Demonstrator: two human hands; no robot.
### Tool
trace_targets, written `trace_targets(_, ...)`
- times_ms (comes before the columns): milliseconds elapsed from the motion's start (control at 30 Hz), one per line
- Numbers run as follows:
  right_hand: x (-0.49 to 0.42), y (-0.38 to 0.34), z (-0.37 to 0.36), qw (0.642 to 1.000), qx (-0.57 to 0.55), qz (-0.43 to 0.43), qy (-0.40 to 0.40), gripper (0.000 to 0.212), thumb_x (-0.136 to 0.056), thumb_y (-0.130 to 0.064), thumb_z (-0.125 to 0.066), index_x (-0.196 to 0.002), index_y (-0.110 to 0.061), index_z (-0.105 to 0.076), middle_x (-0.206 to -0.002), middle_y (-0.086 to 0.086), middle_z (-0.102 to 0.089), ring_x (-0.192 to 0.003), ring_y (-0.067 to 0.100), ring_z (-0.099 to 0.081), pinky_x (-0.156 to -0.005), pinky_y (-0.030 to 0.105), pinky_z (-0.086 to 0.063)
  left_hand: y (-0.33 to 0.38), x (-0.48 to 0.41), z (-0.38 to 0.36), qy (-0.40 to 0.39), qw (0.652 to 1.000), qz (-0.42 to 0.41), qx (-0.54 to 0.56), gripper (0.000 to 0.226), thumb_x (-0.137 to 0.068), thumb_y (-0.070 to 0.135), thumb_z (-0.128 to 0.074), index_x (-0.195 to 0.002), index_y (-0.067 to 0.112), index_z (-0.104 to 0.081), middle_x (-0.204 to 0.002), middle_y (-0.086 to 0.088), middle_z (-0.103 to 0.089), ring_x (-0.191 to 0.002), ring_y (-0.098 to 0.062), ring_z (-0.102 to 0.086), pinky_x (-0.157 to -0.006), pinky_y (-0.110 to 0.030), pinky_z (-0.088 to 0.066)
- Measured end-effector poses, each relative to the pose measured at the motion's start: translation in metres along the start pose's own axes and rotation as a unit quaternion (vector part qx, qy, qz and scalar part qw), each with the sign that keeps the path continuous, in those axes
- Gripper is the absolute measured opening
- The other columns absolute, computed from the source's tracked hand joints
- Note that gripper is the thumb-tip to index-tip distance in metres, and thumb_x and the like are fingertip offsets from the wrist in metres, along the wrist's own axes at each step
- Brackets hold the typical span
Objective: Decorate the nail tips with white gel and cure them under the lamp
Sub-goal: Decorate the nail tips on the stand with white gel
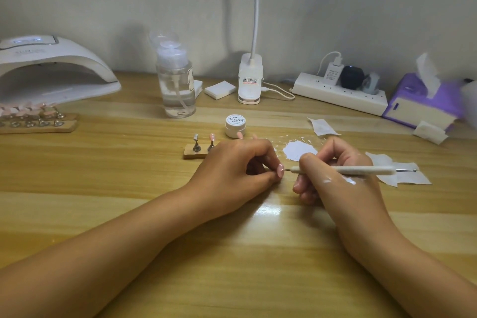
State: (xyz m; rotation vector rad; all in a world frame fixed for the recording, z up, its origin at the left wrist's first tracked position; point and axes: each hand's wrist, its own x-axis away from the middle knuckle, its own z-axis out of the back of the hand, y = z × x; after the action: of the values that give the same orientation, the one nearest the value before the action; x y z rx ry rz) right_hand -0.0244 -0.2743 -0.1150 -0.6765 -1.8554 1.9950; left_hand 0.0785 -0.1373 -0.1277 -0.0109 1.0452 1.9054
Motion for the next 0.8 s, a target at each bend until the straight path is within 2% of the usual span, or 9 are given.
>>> trace_targets(133, 0.0009, -0.0022, -0.0006, 1.000, -0.028, -0.001, 0.011, 0.022, -0.083, -0.002, -0.061, -0.068, -0.011, -0.047, -0.053, 0.013, -0.066, -0.044, 0.014, -0.059, -0.045, 0.021, -0.048, 0.0004, 0.0005, -0.0001, 0.002, 1.000, -0.004, -0.001, 0.015, -0.083, 0.011, -0.075, -0.079, 0.023, -0.068, -0.070, 0.033, -0.059, -0.065, 0.009, -0.061, -0.062, -0.005, -0.035)
trace_targets(333, 0.0012, -0.0031, -0.0018, 1.000, -0.018, -0.001, 0.007, 0.023, -0.084, -0.003, -0.061, -0.067, -0.010, -0.047, -0.054, 0.013, -0.067, -0.044, 0.014, -0.060, -0.045, 0.020, -0.048, 0.0009, 0.0000, 0.0002, 0.000, 1.000, -0.002, -0.002, 0.014, -0.082, 0.009, -0.075, -0.079, 0.021, -0.069, -0.069, 0.034, -0.060, -0.065, 0.009, -0.060, -0.065, -0.005, -0.034)
trace_targets(467, 0.0011, -0.0030, -0.0022, 1.000, -0.015, -0.001, 0.003, 0.023, -0.084, -0.006, -0.062, -0.067, -0.010, -0.047, -0.055, 0.013, -0.067, -0.045, 0.013, -0.060, -0.045, 0.020, -0.049, 0.0016, 0.0000, 0.0006, -0.003, 1.000, -0.004, 0.002, 0.017, -0.083, 0.007, -0.074, -0.079, 0.023, -0.068, -0.068, 0.034, -0.059, -0.063, 0.008, -0.059, -0.061, -0.006, -0.035)
trace_targets(800, 0.0001, -0.0022, -0.0012, 1.000, -0.025, -0.002, 0.018, 0.026, -0.083, 0.002, -0.058, -0.066, -0.011, -0.045, -0.048, 0.011, -0.061, -0.040, 0.011, -0.054, -0.041, 0.018, -0.044, 0.0022, 0.0000, 0.0007, -0.002, 1.000, 0.000, -0.004, 0.012, -0.082, 0.008, -0.074, -0.081, 0.019, -0.071, -0.069, 0.034, -0.059, -0.064, 0.008, -0.060, -0.063, -0.006, -0.035)
